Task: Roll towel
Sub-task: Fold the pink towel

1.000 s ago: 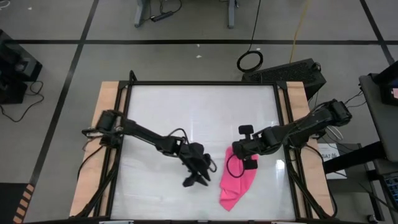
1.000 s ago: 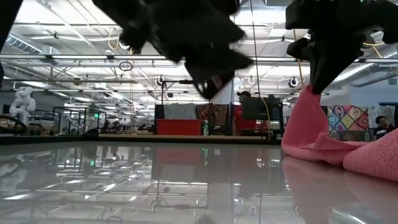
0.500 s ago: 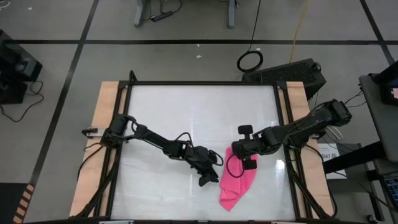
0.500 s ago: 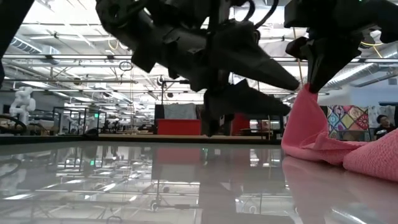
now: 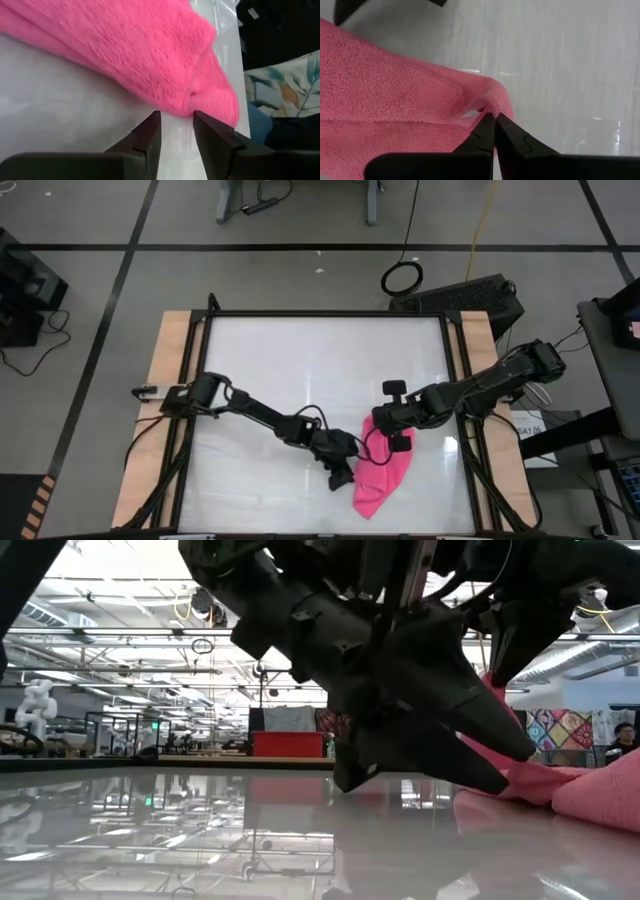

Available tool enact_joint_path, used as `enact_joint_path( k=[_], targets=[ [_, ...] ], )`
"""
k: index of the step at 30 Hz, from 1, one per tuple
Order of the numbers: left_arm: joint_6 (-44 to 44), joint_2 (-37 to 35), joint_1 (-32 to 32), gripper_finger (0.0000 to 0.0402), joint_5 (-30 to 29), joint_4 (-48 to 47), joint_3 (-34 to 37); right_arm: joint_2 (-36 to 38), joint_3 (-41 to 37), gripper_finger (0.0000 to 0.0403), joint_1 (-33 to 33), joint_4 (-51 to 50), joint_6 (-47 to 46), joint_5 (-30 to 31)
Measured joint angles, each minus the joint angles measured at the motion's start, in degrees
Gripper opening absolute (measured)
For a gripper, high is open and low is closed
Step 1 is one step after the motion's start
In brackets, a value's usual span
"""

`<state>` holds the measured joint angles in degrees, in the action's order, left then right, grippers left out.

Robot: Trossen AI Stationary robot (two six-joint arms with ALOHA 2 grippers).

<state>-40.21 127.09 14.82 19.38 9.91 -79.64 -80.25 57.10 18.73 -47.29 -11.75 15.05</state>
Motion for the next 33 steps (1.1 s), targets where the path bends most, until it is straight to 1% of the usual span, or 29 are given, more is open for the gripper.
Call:
enact_joint_path(
  k=[12, 16, 20, 22, 26, 33],
  targets=[
    [-5.7, 0.0, -0.6, 0.0118, 1.8, 5.1, 0.0, 0.0, 0.0, 0.0, 0.0, 0.3, -0.1, 0.0],
    [-5.9, 0.0, -0.6, 0.0118, 1.8, 2.0, 0.0, 0.0, 0.0, 0.0, 0.0, 0.3, -0.1, 0.0],
    [-5.4, -0.1, -0.5, 0.0118, 0.3, -2.7, 0.0, 0.0, 0.0, 0.0, 0.0, 0.3, -0.1, 0.0],
    [-5.5, -0.1, -0.4, 0.0118, 0.0, -2.5, 0.0, 0.0, 0.0, 0.0, 0.0, 0.3, 0.0, 0.0],
    [-7.4, -0.1, -0.4, 0.0118, 0.2, 0.8, 0.0, 0.0, 0.0, 0.0, 0.0, 0.4, 0.2, 0.0],
    [-8.7, 0.0, -0.4, 0.0118, 0.3, 2.3, 0.1, 0.0, 0.0, 0.0, 0.0, 0.4, 0.2, 0.0]
  ],
)
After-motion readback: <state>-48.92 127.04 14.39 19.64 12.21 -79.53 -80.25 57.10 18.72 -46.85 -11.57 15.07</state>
